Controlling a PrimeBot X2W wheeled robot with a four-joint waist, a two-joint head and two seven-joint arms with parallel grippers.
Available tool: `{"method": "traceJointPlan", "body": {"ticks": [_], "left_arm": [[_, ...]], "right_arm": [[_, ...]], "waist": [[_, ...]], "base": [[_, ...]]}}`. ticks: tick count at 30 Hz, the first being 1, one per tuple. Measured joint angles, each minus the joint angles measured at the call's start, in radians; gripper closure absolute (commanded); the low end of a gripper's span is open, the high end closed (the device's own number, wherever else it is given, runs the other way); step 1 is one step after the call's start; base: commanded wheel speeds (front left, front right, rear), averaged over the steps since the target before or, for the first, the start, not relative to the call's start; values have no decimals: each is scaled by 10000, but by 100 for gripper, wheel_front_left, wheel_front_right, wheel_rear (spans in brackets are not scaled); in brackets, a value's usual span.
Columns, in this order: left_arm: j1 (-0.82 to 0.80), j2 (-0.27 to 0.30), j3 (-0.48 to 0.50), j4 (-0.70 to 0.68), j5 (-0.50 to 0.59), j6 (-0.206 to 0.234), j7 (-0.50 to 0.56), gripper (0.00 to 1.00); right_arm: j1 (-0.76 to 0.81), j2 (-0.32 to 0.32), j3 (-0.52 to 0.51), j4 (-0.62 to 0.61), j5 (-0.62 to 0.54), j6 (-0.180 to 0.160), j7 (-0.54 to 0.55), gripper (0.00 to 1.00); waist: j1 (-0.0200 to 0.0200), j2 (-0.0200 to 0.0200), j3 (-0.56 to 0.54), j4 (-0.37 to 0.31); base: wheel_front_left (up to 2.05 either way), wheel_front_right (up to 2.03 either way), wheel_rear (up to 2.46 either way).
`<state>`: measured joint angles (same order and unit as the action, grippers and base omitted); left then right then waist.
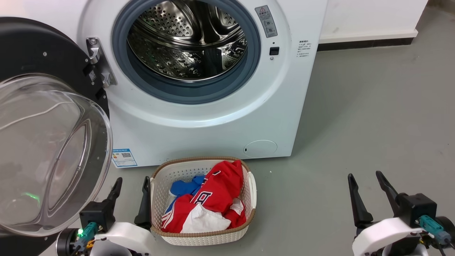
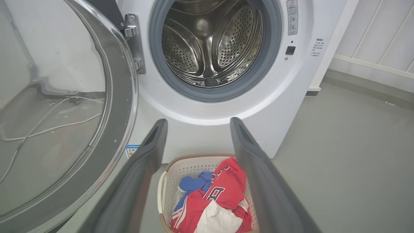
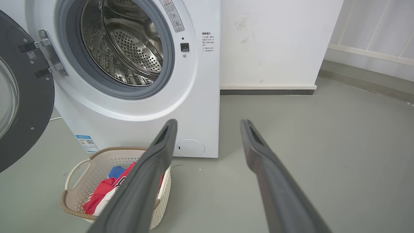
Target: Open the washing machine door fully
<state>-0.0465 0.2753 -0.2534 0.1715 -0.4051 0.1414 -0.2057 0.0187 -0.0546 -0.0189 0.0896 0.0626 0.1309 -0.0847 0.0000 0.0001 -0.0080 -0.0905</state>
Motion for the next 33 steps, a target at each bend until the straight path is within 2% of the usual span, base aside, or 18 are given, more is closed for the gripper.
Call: {"method": "traceJointPlan", "body": {"ticks": [12, 26, 27, 33], "left_arm": [[-55, 119, 40, -215, 142, 265, -102, 0], [-55, 268, -21, -244, 146, 318, -98, 0], [-54, 274, -29, -245, 144, 320, -96, 100], [269, -12, -63, 144, -178, 255, 13, 100]], "right_arm": [[-262, -25, 159, -67, 25, 0, -27, 0], [-254, -23, 169, -159, 2, 0, -13, 0], [-245, -23, 169, -165, 2, 0, -13, 100], [63, 10, 155, 320, 362, 0, 63, 100]], "waist": [[0, -1, 135, 268], [-1, 0, 98, 300], [0, 0, 99, 303], [0, 0, 98, 315]], "base": [[0, 0, 0], [0, 0, 0], [0, 0, 0], [0, 0, 0]]}}
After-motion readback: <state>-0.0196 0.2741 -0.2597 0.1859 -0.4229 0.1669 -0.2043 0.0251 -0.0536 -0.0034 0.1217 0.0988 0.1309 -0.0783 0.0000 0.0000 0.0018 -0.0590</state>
